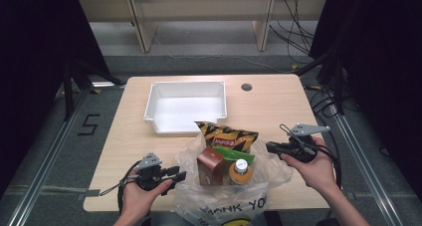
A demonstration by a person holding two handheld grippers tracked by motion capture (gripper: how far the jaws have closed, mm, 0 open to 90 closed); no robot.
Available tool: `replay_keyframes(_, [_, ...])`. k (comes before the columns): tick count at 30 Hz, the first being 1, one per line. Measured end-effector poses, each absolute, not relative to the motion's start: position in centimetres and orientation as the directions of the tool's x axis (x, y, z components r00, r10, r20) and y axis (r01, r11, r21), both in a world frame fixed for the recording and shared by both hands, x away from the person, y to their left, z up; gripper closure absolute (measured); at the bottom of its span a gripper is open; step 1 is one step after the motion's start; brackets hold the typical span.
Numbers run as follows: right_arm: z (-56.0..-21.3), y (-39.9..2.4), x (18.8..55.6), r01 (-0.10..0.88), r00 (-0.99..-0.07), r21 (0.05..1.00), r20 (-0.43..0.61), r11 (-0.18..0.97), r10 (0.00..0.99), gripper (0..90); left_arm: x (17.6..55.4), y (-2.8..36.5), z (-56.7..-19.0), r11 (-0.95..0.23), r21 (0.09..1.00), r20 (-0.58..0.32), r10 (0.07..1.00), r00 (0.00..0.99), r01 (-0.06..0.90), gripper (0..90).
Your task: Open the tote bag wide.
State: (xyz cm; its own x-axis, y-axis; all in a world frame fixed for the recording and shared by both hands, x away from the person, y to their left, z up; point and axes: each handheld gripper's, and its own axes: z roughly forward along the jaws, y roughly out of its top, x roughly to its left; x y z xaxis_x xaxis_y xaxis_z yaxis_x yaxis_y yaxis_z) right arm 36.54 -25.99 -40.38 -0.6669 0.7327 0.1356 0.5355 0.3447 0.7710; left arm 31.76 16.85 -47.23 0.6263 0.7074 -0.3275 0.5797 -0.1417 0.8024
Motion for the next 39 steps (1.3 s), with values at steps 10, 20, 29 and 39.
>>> replay_keyframes(10, [-41.0, -25.6, 36.4, 0.558, -0.66, 0.768, 0.18, 0.315, 0.73, 86.5, 32.5, 18.3, -42.5, -0.093, 0.886, -0.248, 0.731, 0.635, 0.454, 40.0])
replay_keyframes(20, [-41.4, -25.3, 36.5, 0.561, -0.66, 0.759, 0.17, 0.331, 0.731, 88.5, 37.0, 14.8, -44.0, -0.153, 0.866, -0.287, 0.627, 0.725, 0.476, 54.5])
replay_keyframes(29, [-43.1, -25.3, 37.6, 0.545, -0.654, 0.748, 0.097, 0.378, 0.75, 89.2, 37.5, 14.1, -46.7, -0.247, 0.814, -0.262, 0.651, 0.712, 0.525, 87.3])
replay_keyframes(39, [-45.0, -26.4, 39.5, 0.575, -0.635, 0.698, 0.052, 0.427, 0.771, 89.8, 38.4, 14.2, -48.5, -0.269, 0.779, -0.234, 0.713, 0.661, 0.566, 87.1])
